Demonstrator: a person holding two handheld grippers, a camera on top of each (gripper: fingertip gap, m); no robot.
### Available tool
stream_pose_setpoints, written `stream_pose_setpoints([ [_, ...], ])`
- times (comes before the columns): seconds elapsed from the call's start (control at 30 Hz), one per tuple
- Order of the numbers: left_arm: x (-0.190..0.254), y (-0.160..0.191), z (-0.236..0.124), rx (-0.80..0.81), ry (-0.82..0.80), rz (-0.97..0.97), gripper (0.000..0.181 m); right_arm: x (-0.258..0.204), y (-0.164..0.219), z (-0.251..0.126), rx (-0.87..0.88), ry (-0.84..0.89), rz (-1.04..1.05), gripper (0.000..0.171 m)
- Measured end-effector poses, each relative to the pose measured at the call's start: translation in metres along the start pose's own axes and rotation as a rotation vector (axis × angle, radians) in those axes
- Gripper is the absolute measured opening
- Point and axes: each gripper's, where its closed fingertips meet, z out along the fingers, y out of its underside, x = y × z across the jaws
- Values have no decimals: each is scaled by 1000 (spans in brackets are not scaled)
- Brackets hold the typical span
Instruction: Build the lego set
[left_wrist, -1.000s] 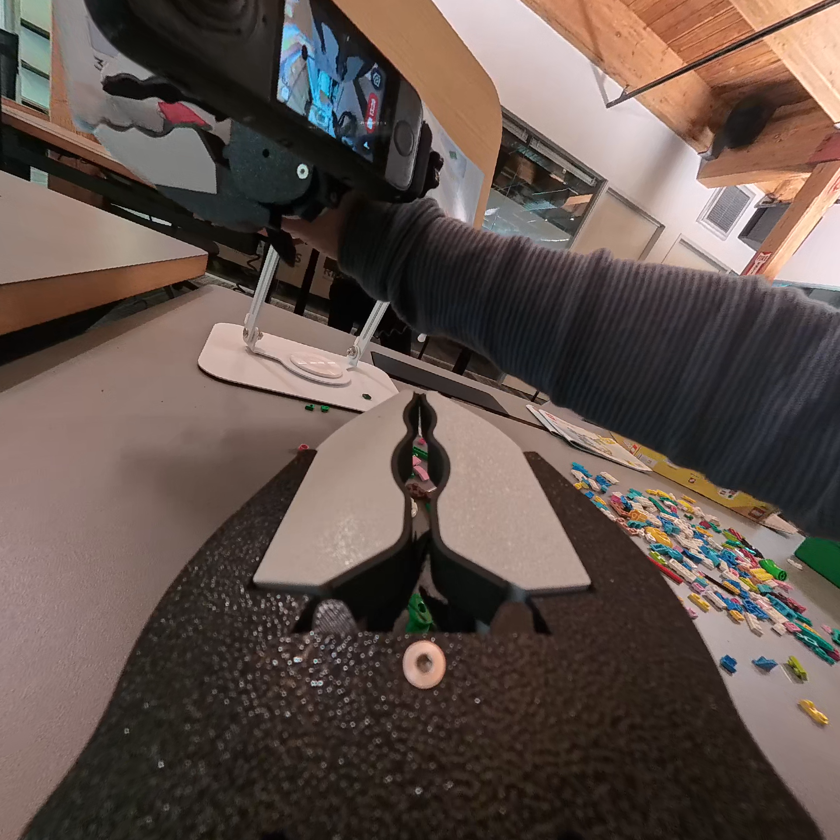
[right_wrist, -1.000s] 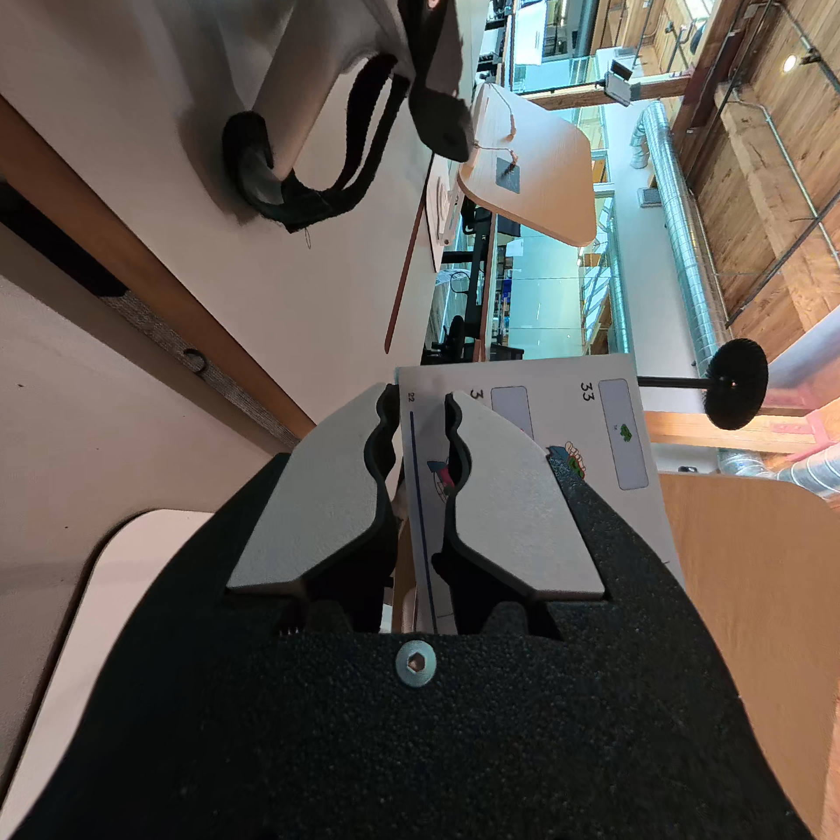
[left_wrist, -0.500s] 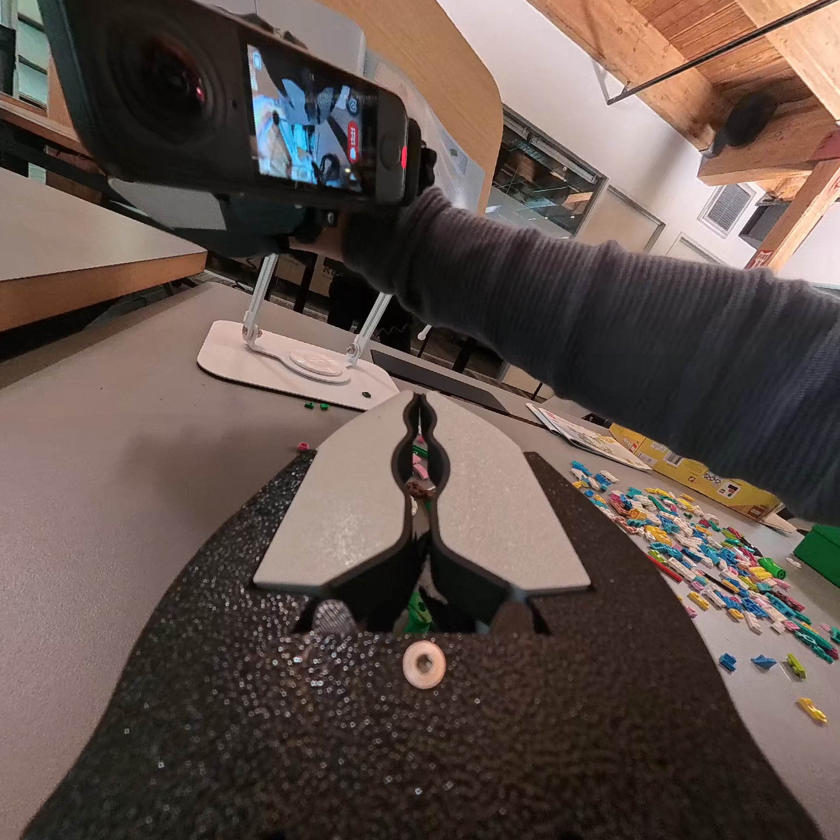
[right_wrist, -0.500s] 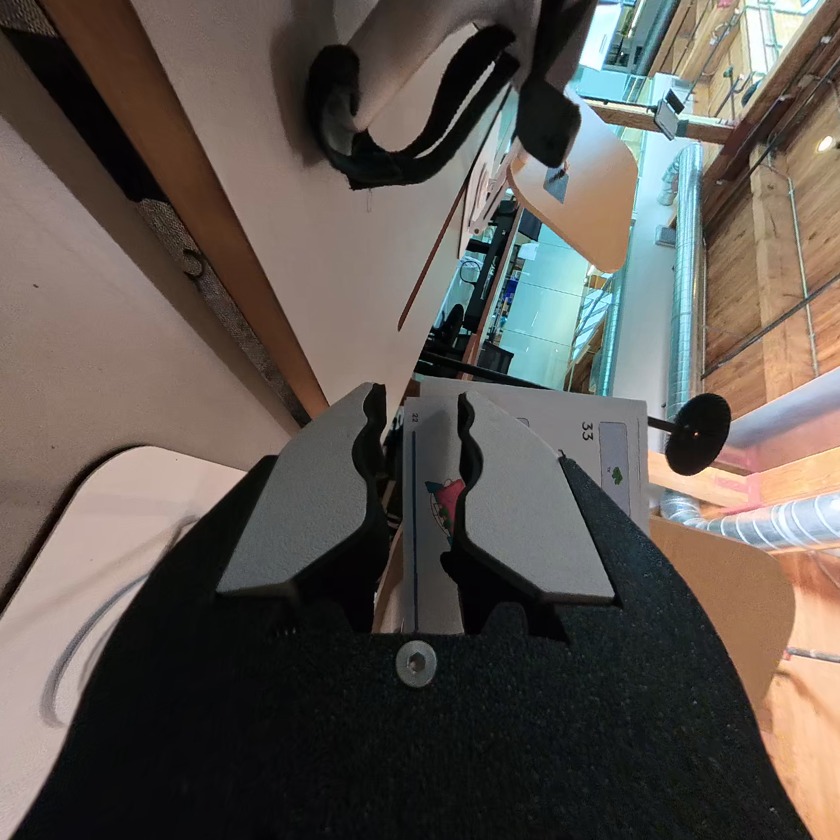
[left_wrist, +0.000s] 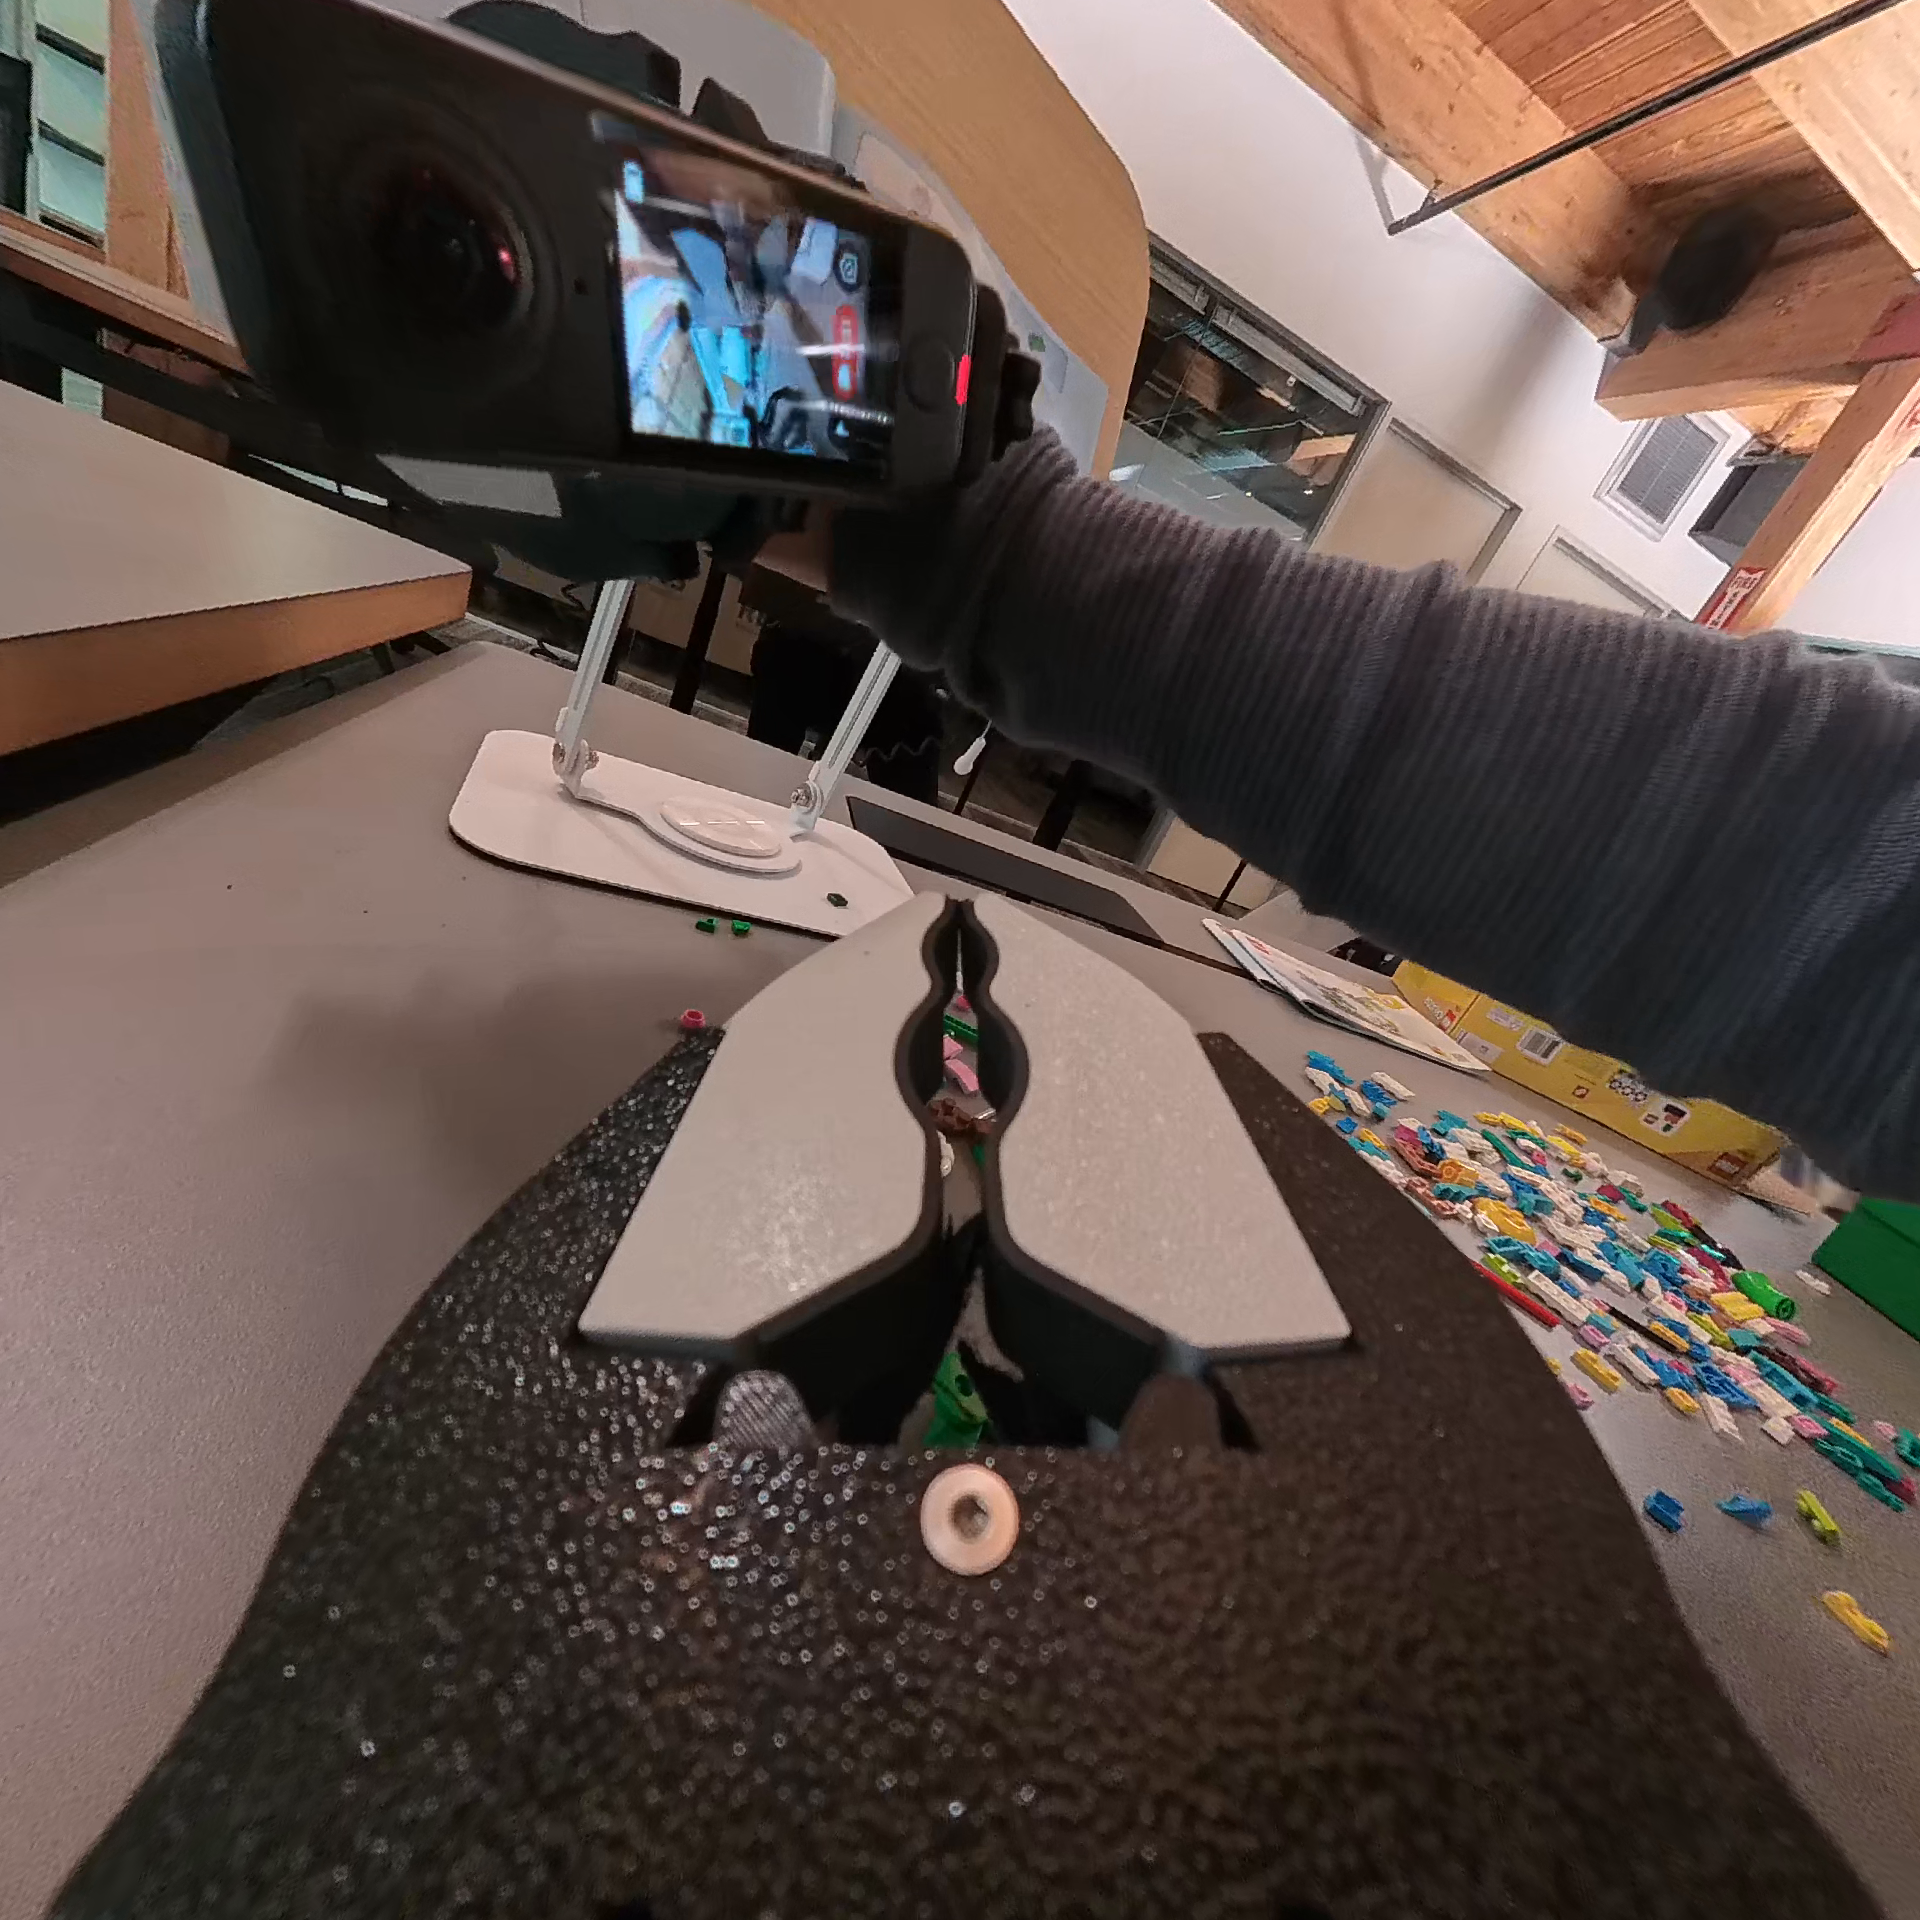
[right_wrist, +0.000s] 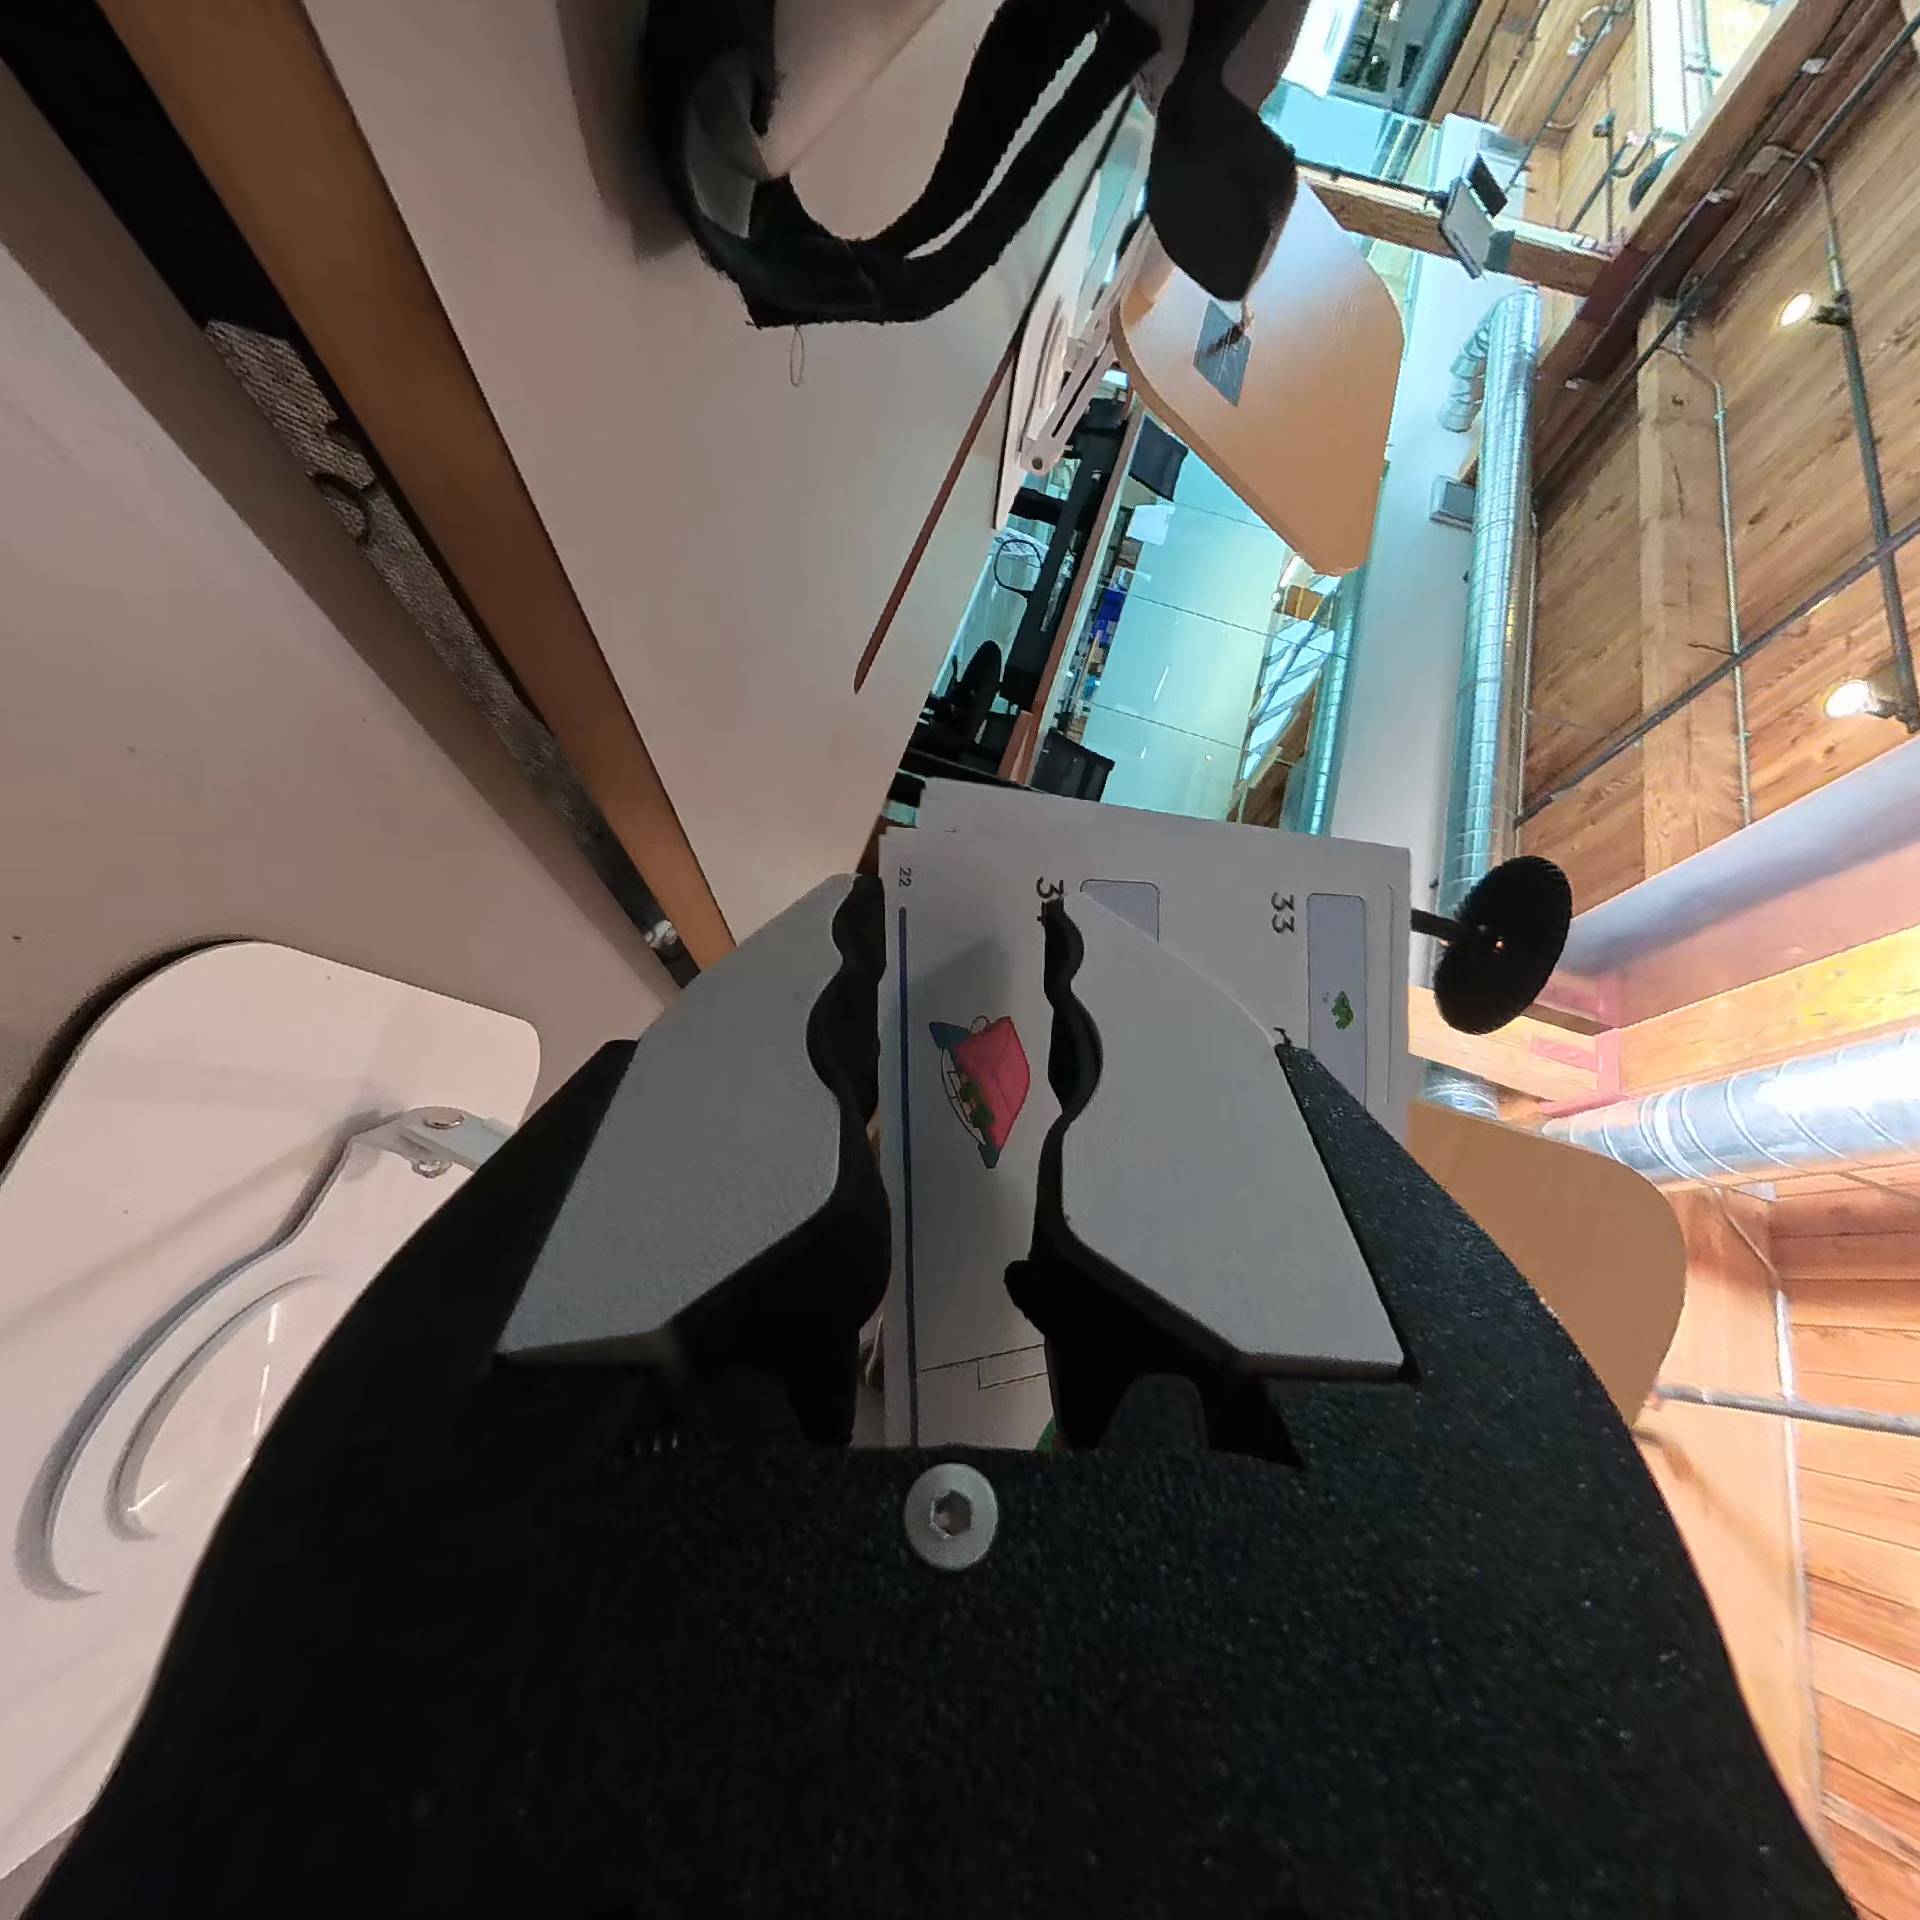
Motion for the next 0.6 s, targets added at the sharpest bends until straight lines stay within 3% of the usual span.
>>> stream_pose_setpoints([
  [0.43, 0, 0, 0, -1, 1, 0, 0, -2, 7, 3, -39, -28, -7, 25],
  [0.6, 0, 0, 0, -2, 1, -1, 0, 0, 6, -2, -31, -8, 2, 7],
])
